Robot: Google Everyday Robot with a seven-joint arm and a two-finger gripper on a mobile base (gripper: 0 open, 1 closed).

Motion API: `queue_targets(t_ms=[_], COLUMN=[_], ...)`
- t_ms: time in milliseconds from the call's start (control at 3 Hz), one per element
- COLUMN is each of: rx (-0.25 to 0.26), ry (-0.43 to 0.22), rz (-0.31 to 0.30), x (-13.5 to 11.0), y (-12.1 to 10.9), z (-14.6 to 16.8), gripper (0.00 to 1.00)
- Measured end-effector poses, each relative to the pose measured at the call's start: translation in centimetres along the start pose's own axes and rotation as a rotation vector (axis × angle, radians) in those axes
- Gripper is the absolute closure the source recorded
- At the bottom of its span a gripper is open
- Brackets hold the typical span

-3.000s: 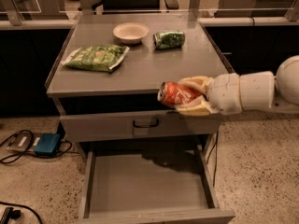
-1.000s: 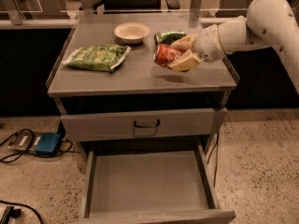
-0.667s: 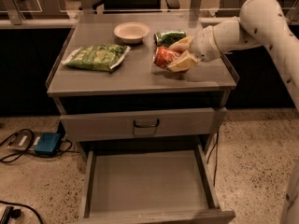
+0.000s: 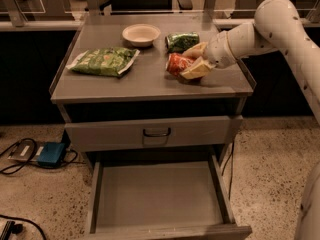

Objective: Pick coke can from middle drawer and place on counter

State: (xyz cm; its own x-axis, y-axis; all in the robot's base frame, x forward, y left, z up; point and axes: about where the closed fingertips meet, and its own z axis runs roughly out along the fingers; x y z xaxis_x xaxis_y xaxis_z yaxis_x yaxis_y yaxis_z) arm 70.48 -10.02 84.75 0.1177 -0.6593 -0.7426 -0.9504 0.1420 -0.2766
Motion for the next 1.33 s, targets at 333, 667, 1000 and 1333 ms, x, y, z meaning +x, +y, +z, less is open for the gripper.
queue_targets(t_ms=[333, 667, 1000, 1333], rx=[0.000, 0.000, 0.000, 0.000], ry=[0.000, 0.000, 0.000, 0.000], rz=[0.000, 0.000, 0.000, 0.000], x=[0.00, 0.00, 0.00, 0.00], y=[0.00, 0.00, 0.00, 0.00], z=[0.00, 0.01, 0.01, 0.02], gripper=[0.50, 0.19, 0.00, 0.00])
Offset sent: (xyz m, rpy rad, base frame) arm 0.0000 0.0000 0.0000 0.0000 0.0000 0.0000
